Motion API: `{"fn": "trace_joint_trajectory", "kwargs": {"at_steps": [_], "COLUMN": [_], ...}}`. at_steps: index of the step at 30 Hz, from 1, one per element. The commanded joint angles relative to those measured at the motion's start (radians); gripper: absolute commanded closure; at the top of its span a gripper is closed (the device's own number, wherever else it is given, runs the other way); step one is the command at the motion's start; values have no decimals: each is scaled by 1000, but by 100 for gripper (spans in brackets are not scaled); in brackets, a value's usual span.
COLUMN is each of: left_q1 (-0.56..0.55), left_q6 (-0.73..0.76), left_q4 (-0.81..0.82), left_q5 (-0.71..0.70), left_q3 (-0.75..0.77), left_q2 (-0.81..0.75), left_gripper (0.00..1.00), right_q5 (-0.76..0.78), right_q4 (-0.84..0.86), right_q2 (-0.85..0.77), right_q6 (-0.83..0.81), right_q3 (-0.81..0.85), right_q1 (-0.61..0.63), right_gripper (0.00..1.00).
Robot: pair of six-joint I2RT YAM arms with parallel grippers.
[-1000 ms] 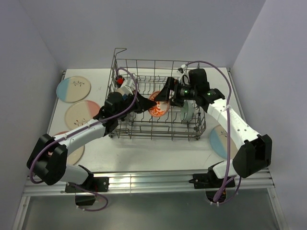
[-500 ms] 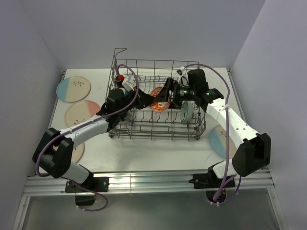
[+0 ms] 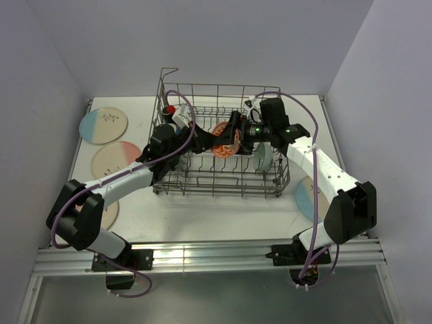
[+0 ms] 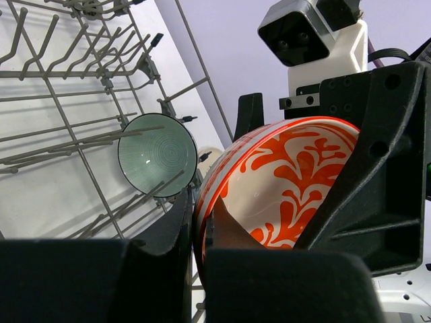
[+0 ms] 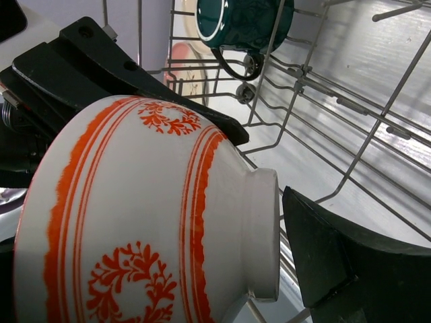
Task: Load the mixed dishes into the dish rack
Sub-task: Pass the bowl from the left arm to the right
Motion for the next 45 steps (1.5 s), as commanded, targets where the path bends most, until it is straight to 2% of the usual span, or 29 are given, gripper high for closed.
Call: {"fn": "trace_joint_trajectory", "kwargs": {"at_steps": [1,12,29,45], "left_q1": [0,-13,-29,-52], "left_q6": [-39,-3,32,90], "left_q4": [131,68,13,-93], "left_q5": [39,15,4,-36], "left_q3": [25,25,46,97], "left_q2": [-1,-10,-1,19], "left_gripper": [100,100,100,100], "right_q5": [1,50,17,43], "right_q4": [14,9,37,31], "right_q2": [10,-16,-33,-41], "right_q6": [-1,-42,-44,-64], "right_q3": [40,51,32,24], "right_q1": [5,4,-15,-15], "right_gripper": [9,9,8,20]}}
